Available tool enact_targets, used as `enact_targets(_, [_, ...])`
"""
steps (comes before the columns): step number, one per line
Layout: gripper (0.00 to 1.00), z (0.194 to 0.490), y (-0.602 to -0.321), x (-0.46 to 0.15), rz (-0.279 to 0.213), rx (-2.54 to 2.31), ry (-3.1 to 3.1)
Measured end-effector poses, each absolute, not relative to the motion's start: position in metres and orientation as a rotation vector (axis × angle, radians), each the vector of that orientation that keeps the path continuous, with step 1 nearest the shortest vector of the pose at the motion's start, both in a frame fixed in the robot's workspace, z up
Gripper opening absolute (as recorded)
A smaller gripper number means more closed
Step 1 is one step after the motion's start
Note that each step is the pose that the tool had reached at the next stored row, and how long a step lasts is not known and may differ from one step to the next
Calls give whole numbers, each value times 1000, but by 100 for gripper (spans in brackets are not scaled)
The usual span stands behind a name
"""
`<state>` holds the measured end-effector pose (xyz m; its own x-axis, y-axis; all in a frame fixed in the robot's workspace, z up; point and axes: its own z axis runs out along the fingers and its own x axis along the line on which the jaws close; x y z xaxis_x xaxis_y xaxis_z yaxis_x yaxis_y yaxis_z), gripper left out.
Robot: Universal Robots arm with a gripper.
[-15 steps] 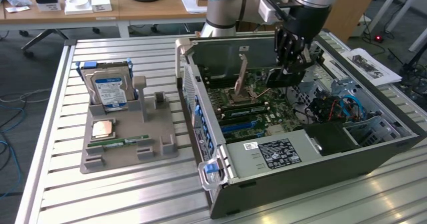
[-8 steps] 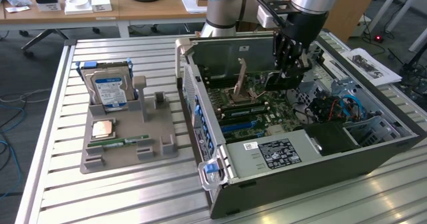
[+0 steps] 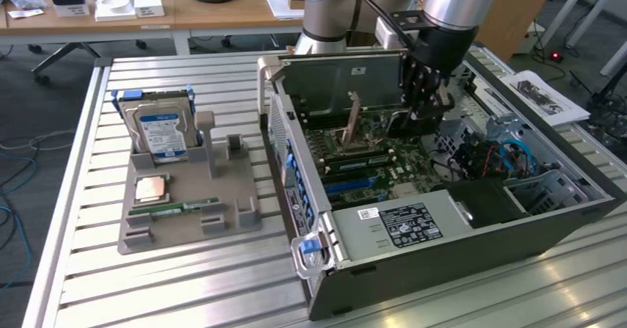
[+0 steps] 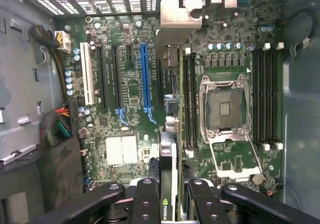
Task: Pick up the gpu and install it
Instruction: 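Insert the gpu into the slot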
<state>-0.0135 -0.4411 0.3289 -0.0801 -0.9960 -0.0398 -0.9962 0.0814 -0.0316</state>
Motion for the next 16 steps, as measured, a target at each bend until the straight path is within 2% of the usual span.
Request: enact_targets(16, [27, 326, -454, -14, 6, -2097, 2271])
